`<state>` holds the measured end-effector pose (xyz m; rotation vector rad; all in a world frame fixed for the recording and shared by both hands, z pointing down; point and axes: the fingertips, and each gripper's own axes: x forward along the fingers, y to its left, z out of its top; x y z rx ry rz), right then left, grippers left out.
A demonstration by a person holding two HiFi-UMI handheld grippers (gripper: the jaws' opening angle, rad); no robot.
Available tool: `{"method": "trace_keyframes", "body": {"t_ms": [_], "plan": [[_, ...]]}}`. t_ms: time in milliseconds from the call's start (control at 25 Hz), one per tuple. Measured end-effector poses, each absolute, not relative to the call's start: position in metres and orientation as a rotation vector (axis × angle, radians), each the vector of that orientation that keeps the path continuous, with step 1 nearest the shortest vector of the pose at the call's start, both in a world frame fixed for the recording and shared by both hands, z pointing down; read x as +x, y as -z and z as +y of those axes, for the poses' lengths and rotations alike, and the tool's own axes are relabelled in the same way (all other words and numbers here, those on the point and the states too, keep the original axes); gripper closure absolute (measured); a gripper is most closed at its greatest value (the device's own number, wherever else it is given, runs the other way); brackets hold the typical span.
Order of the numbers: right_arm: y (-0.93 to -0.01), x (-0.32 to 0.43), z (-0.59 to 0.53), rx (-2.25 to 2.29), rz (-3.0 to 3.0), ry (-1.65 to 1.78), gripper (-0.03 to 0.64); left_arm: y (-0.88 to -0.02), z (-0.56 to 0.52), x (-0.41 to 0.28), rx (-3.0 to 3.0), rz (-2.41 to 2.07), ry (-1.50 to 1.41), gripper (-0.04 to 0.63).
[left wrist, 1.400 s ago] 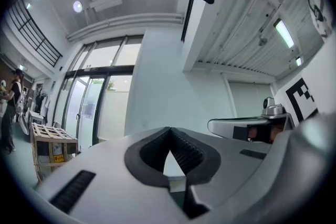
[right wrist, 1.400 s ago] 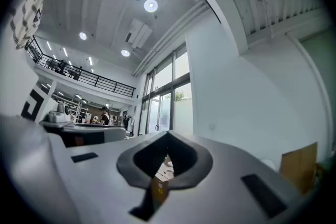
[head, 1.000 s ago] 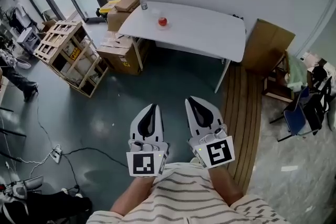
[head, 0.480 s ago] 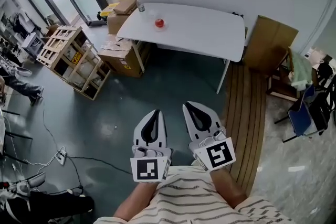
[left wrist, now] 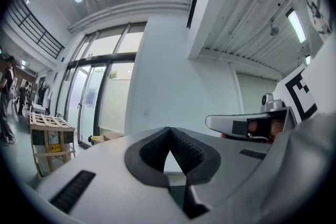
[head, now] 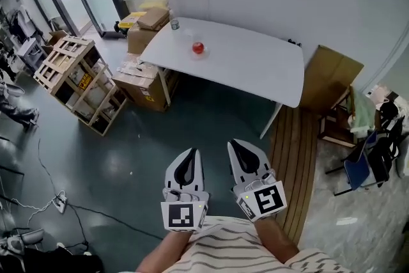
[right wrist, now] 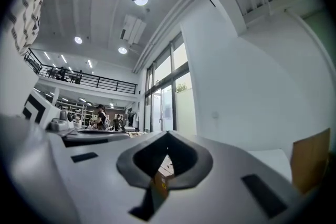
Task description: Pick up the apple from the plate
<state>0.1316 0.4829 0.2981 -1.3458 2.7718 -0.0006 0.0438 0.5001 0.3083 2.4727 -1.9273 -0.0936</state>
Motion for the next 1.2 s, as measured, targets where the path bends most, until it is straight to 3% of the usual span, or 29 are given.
{"method": "trace_keyframes", "body": {"t_ms": [720, 1200], "plan": [[-0.309, 0.020, 0.297, -1.594, 2.684, 0.006, 0.607, -0.330, 0.314, -0.087, 2.510, -1.760, 0.105, 0.592], [-0.316, -0.002, 0.226, -1.613, 2.675, -0.020, 0.607, -0.337, 0.241, -0.093, 2.526, -1.728, 0.167, 0.592]]}}
